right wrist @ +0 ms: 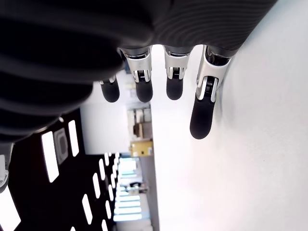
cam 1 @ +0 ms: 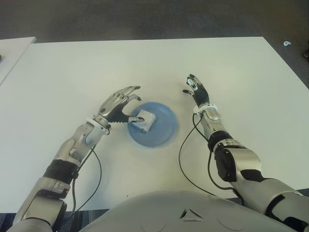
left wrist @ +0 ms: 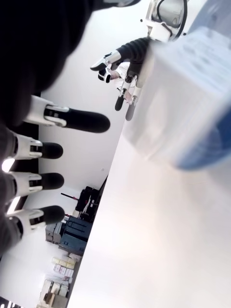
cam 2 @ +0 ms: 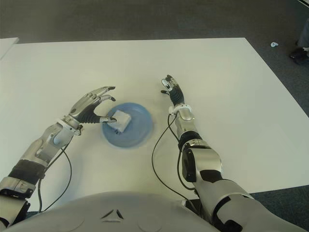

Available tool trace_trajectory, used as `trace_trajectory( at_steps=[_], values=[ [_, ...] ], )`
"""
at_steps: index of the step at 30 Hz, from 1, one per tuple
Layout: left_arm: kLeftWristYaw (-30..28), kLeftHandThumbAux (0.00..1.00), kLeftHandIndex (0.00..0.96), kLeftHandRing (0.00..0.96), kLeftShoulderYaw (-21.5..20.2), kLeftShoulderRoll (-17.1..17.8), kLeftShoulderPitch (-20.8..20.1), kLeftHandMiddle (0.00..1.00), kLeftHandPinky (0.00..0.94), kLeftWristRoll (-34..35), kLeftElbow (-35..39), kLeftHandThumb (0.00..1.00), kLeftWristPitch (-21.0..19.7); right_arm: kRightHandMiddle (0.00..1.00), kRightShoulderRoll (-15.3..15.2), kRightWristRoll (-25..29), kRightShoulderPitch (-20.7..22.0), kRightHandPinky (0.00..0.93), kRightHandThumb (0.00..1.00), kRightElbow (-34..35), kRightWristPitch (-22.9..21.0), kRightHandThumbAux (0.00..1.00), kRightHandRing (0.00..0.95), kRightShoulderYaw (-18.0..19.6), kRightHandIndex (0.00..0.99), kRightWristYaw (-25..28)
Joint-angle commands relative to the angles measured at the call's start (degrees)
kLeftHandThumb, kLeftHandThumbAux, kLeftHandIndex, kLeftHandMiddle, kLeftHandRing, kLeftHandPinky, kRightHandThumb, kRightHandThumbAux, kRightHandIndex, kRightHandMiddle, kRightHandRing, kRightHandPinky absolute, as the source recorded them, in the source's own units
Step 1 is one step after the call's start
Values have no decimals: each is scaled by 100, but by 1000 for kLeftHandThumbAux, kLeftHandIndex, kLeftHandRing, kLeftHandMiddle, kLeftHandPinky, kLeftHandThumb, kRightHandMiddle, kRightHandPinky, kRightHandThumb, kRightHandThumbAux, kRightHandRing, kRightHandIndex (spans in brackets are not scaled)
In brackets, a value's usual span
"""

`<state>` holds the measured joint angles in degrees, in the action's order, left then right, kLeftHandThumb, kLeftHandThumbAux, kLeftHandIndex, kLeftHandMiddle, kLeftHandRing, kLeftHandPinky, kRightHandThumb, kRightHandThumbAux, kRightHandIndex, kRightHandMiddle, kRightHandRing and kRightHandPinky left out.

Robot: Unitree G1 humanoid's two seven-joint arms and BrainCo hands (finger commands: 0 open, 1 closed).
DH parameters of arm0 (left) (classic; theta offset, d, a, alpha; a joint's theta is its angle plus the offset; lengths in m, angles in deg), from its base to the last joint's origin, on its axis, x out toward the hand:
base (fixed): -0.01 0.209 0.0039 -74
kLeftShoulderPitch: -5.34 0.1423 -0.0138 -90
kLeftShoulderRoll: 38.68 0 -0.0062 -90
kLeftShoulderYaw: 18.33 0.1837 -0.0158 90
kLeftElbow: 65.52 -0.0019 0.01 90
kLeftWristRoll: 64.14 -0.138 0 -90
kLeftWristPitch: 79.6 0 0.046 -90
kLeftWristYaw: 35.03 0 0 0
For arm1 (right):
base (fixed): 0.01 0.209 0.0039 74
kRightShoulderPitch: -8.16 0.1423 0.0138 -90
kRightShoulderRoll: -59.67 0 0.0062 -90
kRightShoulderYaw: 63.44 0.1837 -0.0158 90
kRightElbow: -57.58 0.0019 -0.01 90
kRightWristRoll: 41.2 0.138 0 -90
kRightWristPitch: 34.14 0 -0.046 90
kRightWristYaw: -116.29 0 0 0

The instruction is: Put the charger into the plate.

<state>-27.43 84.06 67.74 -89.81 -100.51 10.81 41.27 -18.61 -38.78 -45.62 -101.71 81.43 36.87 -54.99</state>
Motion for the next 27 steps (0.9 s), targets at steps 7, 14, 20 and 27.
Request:
trace_trajectory(
  at_steps=[7, 14, 20, 27],
  values=[
    [-50, 306, 6, 0, -123, -63, 5, 0, 1, 148, 25, 276, -61, 0, -11, -194, -290, 0, 62, -177, -132, 415, 0, -180, 0, -137],
    [-123, 280, 0, 0, -119, -49, -33, 0, 0, 107, 48, 271, -197, 0, -9, -233, -312, 0, 56, -176, -109, 413, 0, -282, 0, -177],
    [-158, 245, 0, 0, -111, -25, -59, 0, 0, 108, 77, 272, -250, 0, -1, -249, -321, 0, 53, -171, -100, 406, 0, -344, 0, -186],
    [-231, 225, 0, 0, -98, 4, -105, 0, 0, 79, 144, 270, -300, 0, 1, -288, -328, 0, 55, -172, -95, 404, 0, -407, 0, -182]
  ],
)
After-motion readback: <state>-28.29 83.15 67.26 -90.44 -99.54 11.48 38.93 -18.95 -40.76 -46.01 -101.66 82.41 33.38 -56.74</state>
